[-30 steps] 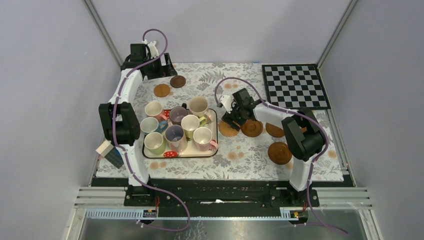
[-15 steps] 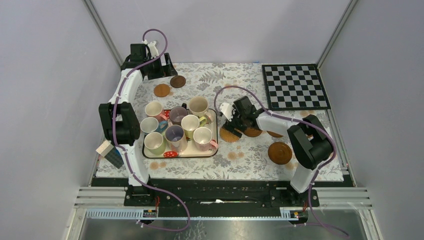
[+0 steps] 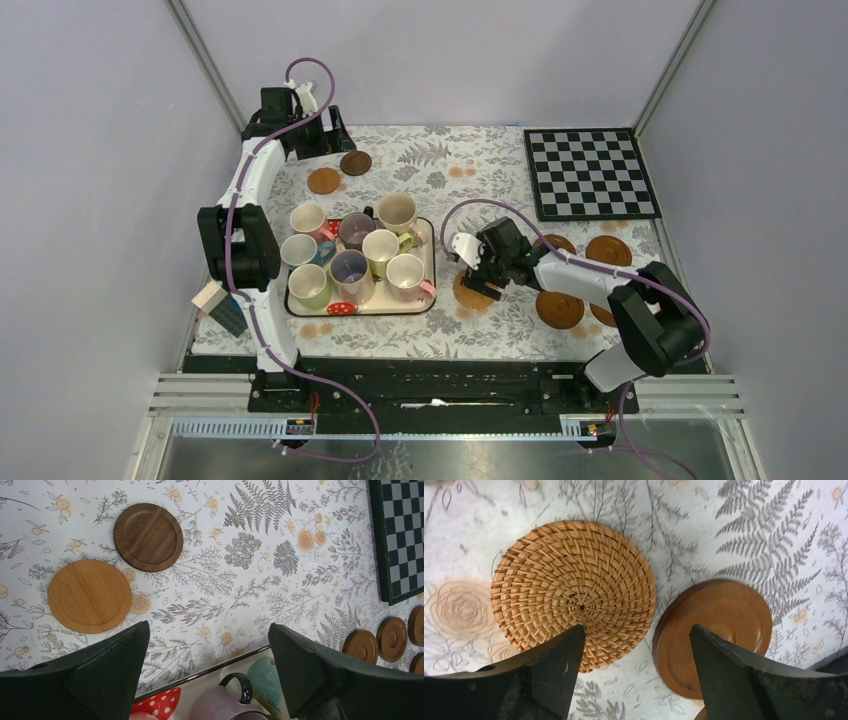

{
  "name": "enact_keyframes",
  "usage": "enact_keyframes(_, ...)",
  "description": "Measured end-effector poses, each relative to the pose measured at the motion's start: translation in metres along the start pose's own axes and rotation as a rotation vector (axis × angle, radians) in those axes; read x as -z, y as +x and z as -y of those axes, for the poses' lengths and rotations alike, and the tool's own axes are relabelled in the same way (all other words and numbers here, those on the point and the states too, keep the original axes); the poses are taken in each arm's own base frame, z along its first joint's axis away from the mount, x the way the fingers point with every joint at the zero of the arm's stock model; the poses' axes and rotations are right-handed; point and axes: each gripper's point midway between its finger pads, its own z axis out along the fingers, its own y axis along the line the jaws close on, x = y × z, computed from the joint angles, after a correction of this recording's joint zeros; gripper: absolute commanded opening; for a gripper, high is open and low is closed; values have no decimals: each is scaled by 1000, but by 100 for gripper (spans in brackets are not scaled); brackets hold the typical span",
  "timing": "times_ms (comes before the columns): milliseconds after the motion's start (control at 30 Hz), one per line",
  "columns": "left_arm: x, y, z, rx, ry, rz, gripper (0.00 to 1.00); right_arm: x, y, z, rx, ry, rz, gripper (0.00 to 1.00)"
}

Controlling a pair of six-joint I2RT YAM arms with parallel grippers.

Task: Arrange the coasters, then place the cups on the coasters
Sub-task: Move the coaster to the center of the board.

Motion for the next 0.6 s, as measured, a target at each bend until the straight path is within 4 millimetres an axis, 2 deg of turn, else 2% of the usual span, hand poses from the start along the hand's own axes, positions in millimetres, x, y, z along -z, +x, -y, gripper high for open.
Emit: enact_keyframes(600,-2,2,6,1,13,-5,99,44,58,-20,18,73,-115,87)
